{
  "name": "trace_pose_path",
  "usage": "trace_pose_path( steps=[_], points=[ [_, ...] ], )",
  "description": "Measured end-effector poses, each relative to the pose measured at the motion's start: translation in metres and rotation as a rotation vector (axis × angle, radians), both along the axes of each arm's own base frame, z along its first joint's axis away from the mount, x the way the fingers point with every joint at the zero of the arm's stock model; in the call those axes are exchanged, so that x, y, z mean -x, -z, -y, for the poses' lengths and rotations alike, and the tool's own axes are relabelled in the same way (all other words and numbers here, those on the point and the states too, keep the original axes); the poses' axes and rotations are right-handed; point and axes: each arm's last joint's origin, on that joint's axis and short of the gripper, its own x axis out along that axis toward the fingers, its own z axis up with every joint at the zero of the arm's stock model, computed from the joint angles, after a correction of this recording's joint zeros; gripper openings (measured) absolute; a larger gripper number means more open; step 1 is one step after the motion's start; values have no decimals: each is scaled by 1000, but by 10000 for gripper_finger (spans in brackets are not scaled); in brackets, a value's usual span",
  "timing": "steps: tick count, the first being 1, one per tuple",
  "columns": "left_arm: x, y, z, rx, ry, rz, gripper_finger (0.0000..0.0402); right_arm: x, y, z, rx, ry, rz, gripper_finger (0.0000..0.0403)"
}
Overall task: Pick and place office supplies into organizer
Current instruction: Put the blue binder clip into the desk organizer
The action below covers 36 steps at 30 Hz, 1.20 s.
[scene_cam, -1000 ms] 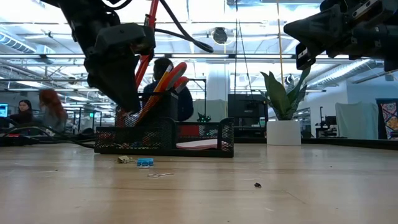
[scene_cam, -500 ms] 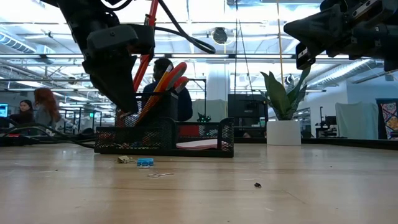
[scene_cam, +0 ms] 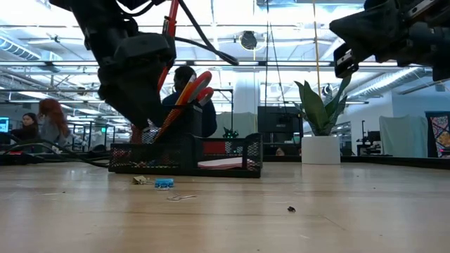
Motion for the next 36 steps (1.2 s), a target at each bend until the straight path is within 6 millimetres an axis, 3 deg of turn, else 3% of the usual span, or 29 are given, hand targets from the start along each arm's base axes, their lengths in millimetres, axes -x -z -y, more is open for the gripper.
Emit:
trace_pose_path(
  steps=[4,7,14,23,29,36],
  points=[
    [-1,0,-1,17,-34,12,296,-9,1,-7,1,-24,-82,4],
    [-1,0,-1,25,-60,21,286,-29,-6,-17,10,-38,-171,4],
    [-1,0,-1,33,-84,26,271,-98,-19,-51,142,-43,-281,4],
    [-1,0,-1,32,-86,25,271,-170,-8,-90,331,28,-269,4],
    [-1,0,-2,18,-93,28,271,-187,26,-104,426,248,-348,4],
    [-1,-1,-2,14,-95,31,271,-190,33,-112,473,388,-297,4]
  ],
)
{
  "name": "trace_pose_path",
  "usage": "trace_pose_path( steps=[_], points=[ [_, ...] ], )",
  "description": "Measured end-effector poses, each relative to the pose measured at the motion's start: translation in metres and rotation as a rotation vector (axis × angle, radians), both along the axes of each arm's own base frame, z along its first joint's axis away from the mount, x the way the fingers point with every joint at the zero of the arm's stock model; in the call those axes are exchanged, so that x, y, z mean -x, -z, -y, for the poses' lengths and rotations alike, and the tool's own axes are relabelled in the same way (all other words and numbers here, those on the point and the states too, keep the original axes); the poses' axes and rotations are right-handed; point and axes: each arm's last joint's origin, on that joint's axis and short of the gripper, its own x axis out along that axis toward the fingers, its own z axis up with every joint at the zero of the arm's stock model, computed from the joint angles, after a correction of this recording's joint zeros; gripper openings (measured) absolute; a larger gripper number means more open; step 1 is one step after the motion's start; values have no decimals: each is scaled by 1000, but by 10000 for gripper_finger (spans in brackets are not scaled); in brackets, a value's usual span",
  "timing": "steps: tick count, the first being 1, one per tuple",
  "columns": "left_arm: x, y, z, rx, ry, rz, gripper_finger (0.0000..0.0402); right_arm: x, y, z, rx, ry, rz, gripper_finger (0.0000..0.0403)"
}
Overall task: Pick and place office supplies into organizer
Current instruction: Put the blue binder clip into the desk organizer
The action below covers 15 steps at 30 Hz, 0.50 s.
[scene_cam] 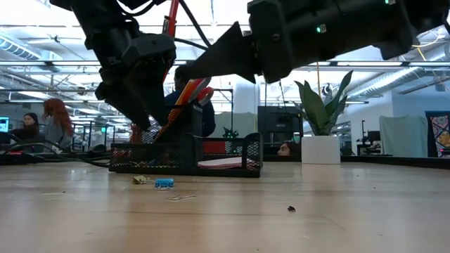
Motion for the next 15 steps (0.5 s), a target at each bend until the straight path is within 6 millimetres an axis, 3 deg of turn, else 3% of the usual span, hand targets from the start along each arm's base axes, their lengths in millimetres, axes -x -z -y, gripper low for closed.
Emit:
trace_pose_path(
  steps=[5,15],
  points=[
    [0,0,0,-1,1,0,271,3,-1,-4,34,83,18,4],
    [0,0,0,-4,0,5,271,2,10,-9,-44,3,8,4]
  ],
)
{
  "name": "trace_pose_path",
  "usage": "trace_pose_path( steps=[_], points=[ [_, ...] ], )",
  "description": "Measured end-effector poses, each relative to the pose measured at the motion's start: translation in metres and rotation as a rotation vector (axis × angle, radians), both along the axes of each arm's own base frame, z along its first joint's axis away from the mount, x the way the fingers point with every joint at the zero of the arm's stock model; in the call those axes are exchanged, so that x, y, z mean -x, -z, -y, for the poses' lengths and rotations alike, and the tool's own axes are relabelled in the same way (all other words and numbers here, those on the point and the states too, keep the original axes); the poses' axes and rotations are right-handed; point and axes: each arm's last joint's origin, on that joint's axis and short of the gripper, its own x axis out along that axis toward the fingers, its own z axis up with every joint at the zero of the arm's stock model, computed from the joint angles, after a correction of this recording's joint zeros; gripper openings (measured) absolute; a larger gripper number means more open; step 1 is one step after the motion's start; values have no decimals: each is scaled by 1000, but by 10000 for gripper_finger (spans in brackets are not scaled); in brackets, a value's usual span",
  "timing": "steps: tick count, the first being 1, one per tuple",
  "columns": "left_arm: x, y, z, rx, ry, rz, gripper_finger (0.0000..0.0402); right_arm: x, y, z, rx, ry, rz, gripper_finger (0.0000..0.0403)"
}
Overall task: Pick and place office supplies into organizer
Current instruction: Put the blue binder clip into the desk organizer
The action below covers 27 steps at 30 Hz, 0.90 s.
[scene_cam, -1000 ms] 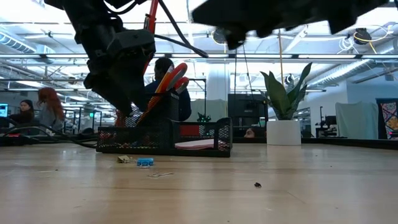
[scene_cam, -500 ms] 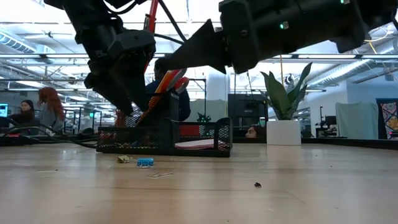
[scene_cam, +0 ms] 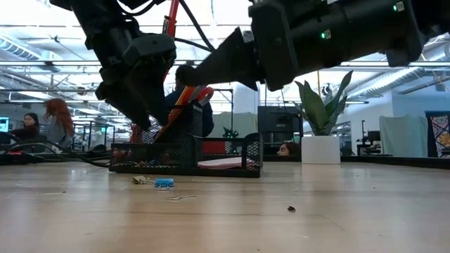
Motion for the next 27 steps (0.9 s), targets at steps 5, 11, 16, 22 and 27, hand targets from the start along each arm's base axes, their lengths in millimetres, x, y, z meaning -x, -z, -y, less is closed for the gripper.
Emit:
trace_pose_path(
  steps=[5,11,16,22,27],
  points=[
    [-2,-1,0,-6,-23,34,271,-7,9,-4,-29,-25,45,4],
    [-3,-2,0,16,-65,51,271,-24,18,-11,-31,-4,53,4],
    [-4,-2,0,24,-73,68,271,-39,31,-14,-9,80,29,4],
    [-4,-3,1,15,-75,78,271,-49,32,-15,87,224,22,4],
    [-6,-3,1,14,-77,94,271,-50,30,-14,95,260,30,4]
  ],
)
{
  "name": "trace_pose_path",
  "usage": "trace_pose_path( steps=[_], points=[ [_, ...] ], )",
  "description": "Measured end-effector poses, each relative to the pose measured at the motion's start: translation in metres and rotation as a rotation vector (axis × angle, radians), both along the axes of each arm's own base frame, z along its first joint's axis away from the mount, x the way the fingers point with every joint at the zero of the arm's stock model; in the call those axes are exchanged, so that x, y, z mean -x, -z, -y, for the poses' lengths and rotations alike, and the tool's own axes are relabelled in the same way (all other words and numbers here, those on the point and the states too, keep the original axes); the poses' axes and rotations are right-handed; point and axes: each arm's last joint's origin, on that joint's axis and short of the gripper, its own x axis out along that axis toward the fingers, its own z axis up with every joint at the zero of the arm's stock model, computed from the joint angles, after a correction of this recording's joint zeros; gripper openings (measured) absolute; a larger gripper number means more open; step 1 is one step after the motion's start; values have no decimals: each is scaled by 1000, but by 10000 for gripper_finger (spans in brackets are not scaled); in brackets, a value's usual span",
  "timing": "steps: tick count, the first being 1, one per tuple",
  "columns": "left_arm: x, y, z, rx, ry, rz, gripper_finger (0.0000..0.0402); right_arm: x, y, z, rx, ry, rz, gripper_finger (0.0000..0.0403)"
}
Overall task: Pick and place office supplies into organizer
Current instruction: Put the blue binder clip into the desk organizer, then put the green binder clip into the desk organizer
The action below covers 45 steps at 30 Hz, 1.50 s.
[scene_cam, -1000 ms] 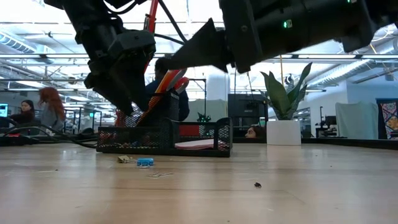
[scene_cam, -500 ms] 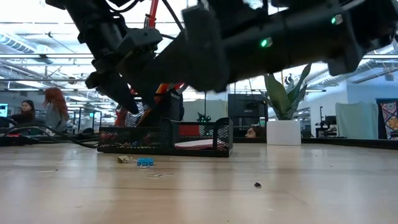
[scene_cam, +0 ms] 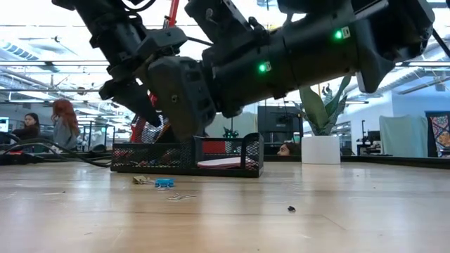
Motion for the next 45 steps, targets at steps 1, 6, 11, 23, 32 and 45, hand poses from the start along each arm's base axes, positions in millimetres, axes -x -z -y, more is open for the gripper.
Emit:
trace_pose_path(
  steps=[1,6,11,23,32,45],
  points=[
    [0,0,0,1,0,5,271,0,0,0,-3,2,0,4],
    [-1,-1,0,3,0,16,271,-1,0,4,-6,10,3,4],
    [-2,-2,4,6,14,35,271,-4,0,9,-9,24,4,4],
    [-1,-1,6,2,25,27,271,-6,9,26,-79,87,-39,4],
    [-1,-2,6,-25,22,30,271,-7,4,21,-82,68,5,4],
    [0,-2,12,-24,31,36,271,-7,5,26,-87,106,10,4]
  ],
)
